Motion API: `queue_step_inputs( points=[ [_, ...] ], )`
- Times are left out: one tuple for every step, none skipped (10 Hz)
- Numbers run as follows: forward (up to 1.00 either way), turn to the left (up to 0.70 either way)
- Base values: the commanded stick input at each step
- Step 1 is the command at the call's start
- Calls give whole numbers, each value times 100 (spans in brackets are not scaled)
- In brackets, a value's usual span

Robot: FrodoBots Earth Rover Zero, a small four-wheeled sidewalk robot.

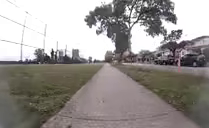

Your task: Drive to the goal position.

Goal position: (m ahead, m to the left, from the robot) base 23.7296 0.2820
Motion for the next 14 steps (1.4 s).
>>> queue_step_inputs(
  points=[
    [70, 0],
    [70, 0],
    [70, 0],
    [70, 0],
    [70, 0],
    [70, 0],
    [70, 0],
    [70, 0],
    [70, 0],
    [70, 0],
    [70, 0],
    [70, 0],
    [70, 0],
    [70, 0]
  ],
)
